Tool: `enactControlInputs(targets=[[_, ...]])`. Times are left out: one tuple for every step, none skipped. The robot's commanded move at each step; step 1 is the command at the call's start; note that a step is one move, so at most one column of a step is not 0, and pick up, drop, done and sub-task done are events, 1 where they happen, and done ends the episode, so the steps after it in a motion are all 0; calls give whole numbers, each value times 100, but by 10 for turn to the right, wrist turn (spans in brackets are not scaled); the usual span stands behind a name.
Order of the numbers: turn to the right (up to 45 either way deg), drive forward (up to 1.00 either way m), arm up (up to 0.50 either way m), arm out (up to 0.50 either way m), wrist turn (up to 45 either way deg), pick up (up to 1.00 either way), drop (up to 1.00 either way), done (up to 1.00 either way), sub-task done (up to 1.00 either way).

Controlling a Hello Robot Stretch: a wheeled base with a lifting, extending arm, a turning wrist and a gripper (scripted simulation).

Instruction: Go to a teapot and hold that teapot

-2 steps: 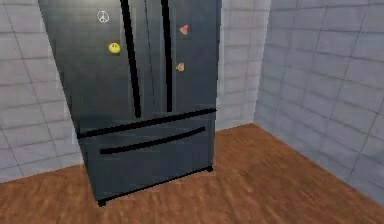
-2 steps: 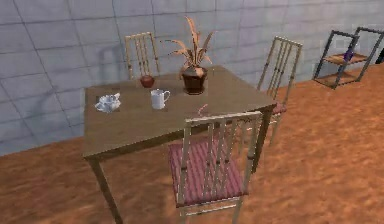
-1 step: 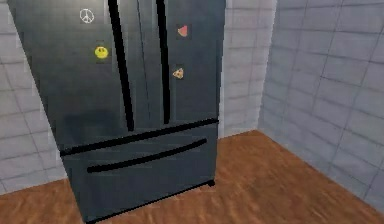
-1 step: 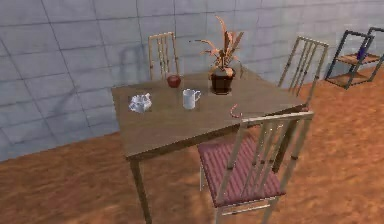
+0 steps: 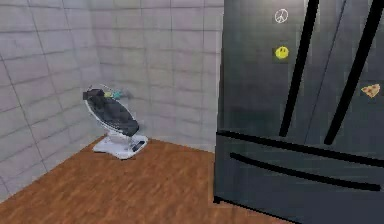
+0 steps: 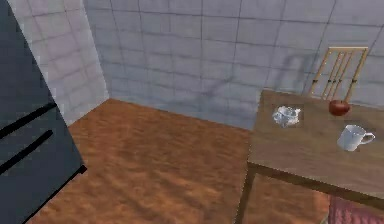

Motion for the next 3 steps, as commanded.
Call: enactControlInputs(targets=[[-450, 0, 0, 0, 0, 0, 0, 0, 0], [-450, 0, 0, 0, 0, 0, 0, 0, 0], [-330, 0, 0, 0, 0, 0, 0, 0, 0]])
